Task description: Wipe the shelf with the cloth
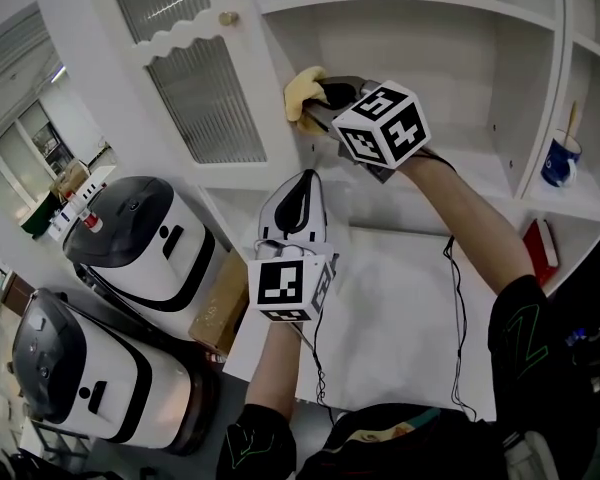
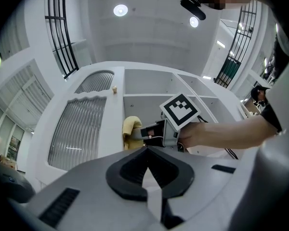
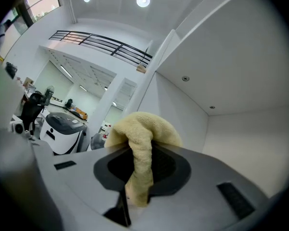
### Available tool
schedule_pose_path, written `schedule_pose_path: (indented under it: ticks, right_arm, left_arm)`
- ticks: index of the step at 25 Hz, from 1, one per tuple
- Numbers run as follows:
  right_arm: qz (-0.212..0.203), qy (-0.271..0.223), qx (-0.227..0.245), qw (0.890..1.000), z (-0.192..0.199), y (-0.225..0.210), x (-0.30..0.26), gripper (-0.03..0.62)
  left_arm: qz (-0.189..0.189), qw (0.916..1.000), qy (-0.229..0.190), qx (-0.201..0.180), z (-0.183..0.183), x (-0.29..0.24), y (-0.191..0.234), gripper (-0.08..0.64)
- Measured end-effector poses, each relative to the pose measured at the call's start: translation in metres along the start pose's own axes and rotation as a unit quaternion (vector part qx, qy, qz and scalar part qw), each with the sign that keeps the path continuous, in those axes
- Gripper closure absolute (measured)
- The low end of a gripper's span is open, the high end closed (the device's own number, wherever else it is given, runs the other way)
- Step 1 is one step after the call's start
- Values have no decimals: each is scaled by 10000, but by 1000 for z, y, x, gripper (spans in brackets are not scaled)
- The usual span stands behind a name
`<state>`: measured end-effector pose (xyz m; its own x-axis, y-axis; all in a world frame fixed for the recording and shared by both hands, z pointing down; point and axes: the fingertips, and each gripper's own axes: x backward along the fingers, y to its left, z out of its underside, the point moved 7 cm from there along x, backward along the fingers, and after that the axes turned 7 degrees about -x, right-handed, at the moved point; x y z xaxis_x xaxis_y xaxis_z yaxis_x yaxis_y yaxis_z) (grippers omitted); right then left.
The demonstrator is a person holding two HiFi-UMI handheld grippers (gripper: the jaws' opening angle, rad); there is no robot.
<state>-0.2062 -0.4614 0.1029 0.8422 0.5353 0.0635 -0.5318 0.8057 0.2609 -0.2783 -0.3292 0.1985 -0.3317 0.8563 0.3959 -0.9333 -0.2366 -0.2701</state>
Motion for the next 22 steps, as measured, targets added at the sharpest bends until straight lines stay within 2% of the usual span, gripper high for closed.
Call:
schedule_pose_path:
  ticks: [5,7,10,14,22]
  right_arm:
    - [-961,-138,212,9950,0,17,21,529]
    - [-1083,-167,251,9937,2,17,30,529]
    - [-797,11,374,9961,8,6,34,529]
    - [-290,506,699,9958,26,-13,23,529]
    - [122,1525,1356,9789,67,-36,-11,529]
  left_arm:
    - [33,9999,2,132,6,-1,-5,561]
    - [73,9998,21,187,9,-1,-8,560]
    - [128,9996,61,260,14,-2,-10,561]
    - [131,9993,76,346,18,0,-10,560]
    - [62,9986,147,510,30,11,-6,560]
